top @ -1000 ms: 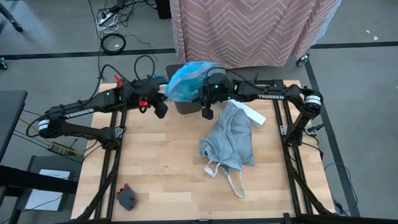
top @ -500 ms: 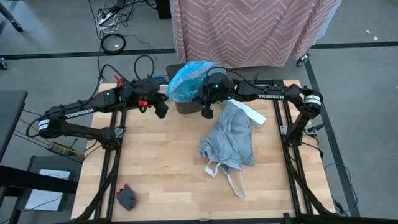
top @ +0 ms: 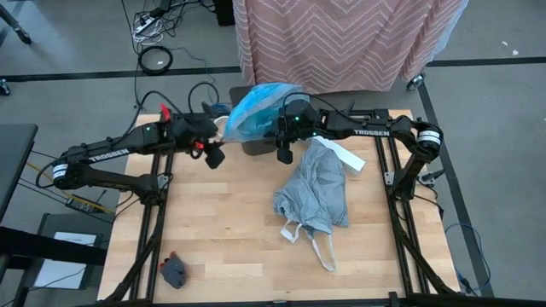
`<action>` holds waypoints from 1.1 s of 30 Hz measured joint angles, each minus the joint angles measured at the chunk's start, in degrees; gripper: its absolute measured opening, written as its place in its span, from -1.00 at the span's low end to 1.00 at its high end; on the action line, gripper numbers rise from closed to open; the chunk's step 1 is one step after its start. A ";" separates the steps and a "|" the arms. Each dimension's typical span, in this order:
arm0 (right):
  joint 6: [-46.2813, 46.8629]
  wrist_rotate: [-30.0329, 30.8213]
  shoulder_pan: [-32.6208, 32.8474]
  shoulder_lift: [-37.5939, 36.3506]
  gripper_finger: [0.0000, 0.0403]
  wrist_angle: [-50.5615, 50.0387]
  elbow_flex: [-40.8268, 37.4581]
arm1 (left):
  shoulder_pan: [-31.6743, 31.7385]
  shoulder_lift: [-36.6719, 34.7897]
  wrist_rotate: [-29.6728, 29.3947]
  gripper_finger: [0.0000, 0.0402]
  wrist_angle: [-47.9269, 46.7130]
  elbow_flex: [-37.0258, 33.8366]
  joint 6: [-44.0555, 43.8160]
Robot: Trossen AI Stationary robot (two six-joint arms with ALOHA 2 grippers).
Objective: Place trash/remove bag and relplace
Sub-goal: Insert a new trash bag into the trash bin
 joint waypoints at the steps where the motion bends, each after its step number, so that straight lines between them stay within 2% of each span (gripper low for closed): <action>1: 0.01 0.00 0.00 0.00 -0.43 0.00 0.00 | 0.02 -0.13 -2.95 -0.02 -2.55 0.00 -1.06; 4: 0.04 0.04 0.00 0.00 -0.42 -0.03 0.00 | 0.06 -0.47 -10.93 0.07 -6.29 0.00 -4.80; 8: 1.21 -0.47 0.64 -0.06 -0.42 -1.56 0.00 | 0.02 -0.43 -16.52 0.10 -6.07 0.00 -10.59; 12: 3.04 -5.39 2.18 -2.56 -0.42 -4.16 0.34 | 0.04 -0.85 -20.76 0.09 1.86 0.00 -13.20; 16: 1.26 -6.02 3.86 -5.86 -0.42 -4.35 1.91 | 0.07 -1.01 -27.48 0.09 11.25 0.04 -12.63; 20: -2.75 0.53 4.32 -6.05 -0.43 -4.27 2.61 | 1.51 -1.00 -29.76 0.09 18.88 0.04 -4.68; 24: -12.01 10.81 3.22 -7.97 -0.44 -6.36 5.40 | 4.58 -1.37 -42.86 0.09 20.53 0.97 0.40; 26: -18.52 18.11 2.02 -9.72 -0.47 -2.38 7.89 | 8.60 -1.69 -47.15 0.09 22.80 1.80 0.81; 27: -21.08 22.01 1.00 -10.22 -0.50 0.40 9.12 | 11.55 -1.72 -46.41 0.09 25.00 1.84 1.87; 29: -23.98 26.60 -2.81 -10.20 -0.60 5.28 11.53 | 18.75 -1.35 -36.86 0.09 31.21 1.34 5.01; 31: -21.74 26.71 -8.17 -9.37 -0.74 6.19 13.71 | 26.05 0.02 -22.98 0.09 37.59 0.44 6.52; 33: -16.28 24.32 -13.04 -8.45 -0.91 5.32 14.74 | 32.39 2.22 -13.53 0.08 40.77 0.37 4.19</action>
